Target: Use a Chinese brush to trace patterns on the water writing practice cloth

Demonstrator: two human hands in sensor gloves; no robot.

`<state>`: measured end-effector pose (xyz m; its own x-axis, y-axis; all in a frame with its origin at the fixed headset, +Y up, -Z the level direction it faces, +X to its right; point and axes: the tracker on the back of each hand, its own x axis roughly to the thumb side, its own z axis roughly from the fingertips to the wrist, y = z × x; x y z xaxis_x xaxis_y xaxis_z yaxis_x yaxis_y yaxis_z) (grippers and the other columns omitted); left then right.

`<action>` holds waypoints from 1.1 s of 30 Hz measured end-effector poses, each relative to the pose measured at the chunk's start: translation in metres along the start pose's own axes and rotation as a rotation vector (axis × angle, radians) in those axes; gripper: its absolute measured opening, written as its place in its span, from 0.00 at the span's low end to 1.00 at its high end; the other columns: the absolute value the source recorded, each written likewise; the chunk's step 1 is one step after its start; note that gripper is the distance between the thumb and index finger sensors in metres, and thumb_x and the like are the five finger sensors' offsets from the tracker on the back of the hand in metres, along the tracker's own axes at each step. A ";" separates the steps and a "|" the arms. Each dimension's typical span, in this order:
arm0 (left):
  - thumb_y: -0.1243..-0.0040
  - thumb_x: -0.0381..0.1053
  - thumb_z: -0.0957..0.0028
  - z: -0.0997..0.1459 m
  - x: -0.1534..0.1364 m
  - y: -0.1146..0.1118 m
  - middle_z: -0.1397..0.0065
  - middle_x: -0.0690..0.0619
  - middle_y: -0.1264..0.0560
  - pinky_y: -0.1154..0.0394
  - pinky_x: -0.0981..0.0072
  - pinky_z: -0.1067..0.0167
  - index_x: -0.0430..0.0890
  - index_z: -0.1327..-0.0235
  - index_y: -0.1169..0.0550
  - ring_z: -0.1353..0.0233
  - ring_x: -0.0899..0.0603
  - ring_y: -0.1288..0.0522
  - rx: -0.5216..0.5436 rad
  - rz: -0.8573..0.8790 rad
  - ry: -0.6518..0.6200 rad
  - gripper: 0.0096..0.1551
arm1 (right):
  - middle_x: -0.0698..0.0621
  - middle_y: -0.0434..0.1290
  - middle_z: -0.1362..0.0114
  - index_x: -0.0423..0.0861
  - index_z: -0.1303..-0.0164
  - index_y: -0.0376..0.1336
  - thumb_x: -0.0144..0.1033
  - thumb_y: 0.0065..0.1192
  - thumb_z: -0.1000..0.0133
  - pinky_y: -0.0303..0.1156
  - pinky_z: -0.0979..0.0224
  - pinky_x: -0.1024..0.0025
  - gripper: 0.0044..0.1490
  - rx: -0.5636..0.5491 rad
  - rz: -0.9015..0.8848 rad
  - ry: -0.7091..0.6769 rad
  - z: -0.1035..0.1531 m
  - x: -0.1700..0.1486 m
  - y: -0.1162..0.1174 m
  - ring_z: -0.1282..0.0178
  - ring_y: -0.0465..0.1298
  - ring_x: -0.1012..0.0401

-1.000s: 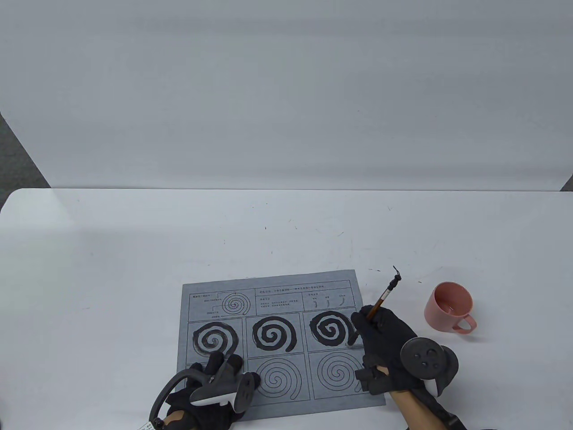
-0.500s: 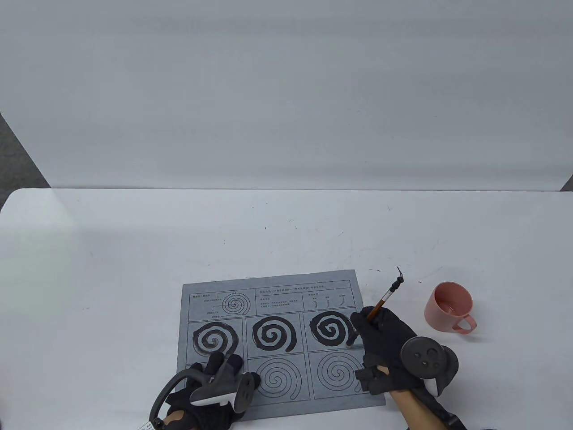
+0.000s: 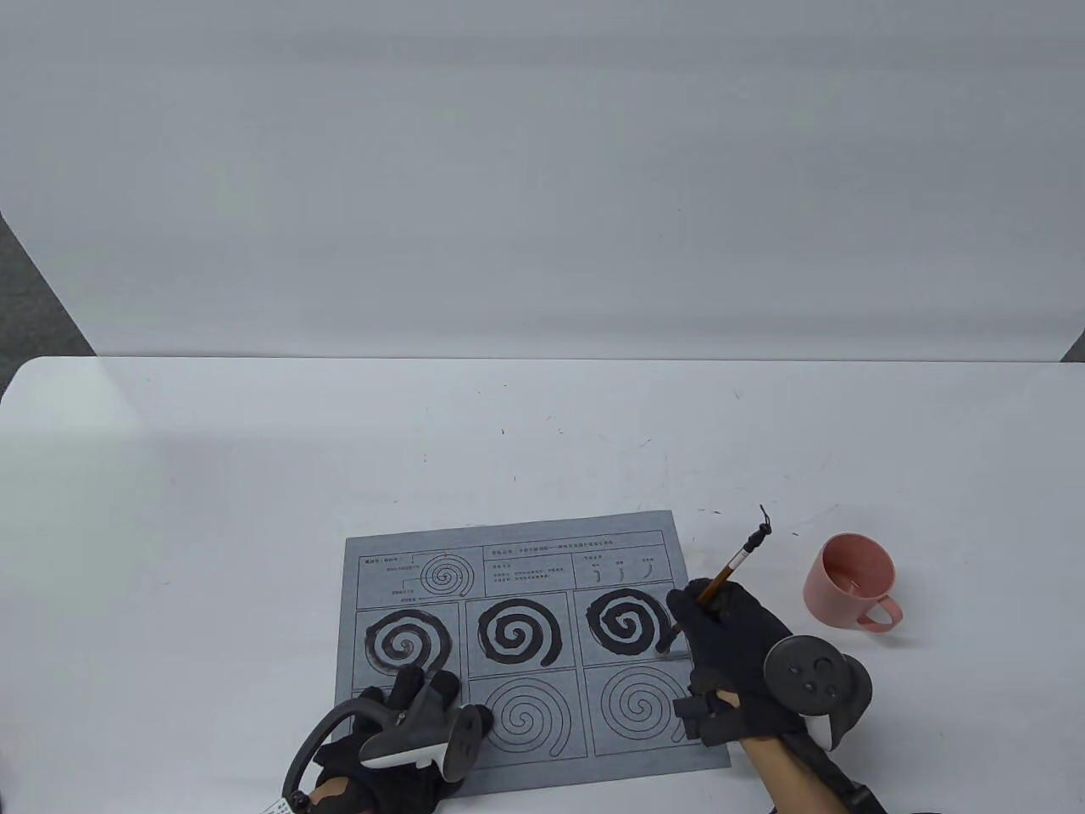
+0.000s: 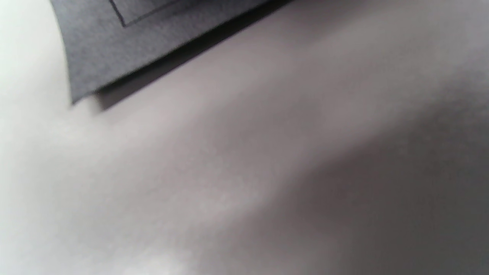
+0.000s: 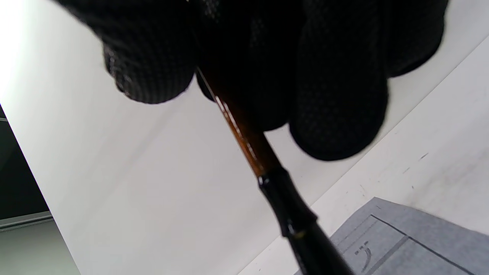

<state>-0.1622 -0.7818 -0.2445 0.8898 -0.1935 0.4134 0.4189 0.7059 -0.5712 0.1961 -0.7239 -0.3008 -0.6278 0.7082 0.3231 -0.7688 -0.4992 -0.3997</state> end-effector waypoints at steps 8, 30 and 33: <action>0.74 0.66 0.58 0.000 0.000 0.000 0.25 0.54 0.84 0.62 0.27 0.23 0.74 0.43 0.80 0.19 0.32 0.79 0.000 0.000 0.000 0.44 | 0.40 0.84 0.54 0.38 0.56 0.74 0.45 0.71 0.49 0.73 0.41 0.39 0.24 -0.052 -0.052 0.017 -0.006 0.000 -0.014 0.63 0.86 0.48; 0.70 0.66 0.57 0.000 0.000 0.003 0.23 0.53 0.82 0.60 0.28 0.23 0.73 0.39 0.77 0.18 0.31 0.75 0.024 -0.006 -0.012 0.45 | 0.37 0.82 0.43 0.37 0.47 0.71 0.33 0.66 0.48 0.72 0.39 0.37 0.23 -0.044 -0.080 -0.090 -0.005 0.016 -0.026 0.51 0.86 0.43; 0.69 0.67 0.56 0.001 0.000 0.003 0.22 0.53 0.81 0.60 0.28 0.23 0.72 0.38 0.77 0.17 0.31 0.75 0.028 -0.006 -0.010 0.46 | 0.36 0.82 0.43 0.37 0.47 0.71 0.33 0.66 0.48 0.72 0.39 0.37 0.23 -0.025 -0.059 -0.127 -0.003 0.020 -0.023 0.51 0.86 0.43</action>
<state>-0.1613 -0.7791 -0.2459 0.8854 -0.1911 0.4238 0.4188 0.7235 -0.5488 0.2018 -0.6966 -0.2875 -0.5930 0.6666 0.4517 -0.8027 -0.4447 -0.3975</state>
